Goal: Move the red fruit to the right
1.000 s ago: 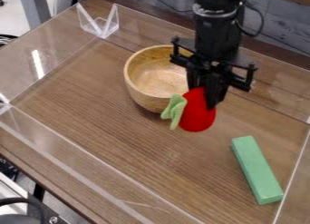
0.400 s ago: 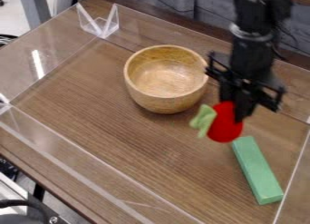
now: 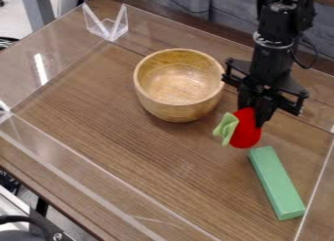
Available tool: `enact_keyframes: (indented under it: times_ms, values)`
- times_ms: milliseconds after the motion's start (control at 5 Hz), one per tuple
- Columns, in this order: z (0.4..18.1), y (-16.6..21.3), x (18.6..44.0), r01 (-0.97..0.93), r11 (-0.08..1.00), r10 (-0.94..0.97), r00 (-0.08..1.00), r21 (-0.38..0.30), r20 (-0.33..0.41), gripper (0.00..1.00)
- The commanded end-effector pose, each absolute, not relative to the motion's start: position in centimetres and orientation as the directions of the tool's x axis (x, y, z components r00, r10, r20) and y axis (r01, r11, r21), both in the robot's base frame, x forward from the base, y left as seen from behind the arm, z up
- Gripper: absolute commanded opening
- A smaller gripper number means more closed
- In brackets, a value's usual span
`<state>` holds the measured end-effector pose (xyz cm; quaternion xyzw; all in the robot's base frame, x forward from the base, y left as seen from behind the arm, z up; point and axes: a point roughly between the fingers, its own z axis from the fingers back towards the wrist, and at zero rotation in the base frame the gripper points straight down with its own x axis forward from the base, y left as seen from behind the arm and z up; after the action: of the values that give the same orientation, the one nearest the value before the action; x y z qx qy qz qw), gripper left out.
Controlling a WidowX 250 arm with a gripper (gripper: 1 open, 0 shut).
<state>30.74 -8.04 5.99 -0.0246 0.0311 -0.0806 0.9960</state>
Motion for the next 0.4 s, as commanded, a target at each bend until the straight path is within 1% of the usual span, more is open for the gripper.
enact_keyframes:
  times_ms: [0, 200]
  values:
    - [6.2, -8.3, 32.1, 0.161, 0.986, -0.161, 0.987, -0.043, 0.001, 0.0]
    - [4.6, -8.0, 32.3, 0.158, 0.987, -0.158, 0.987, -0.034, -0.003, 0.0]
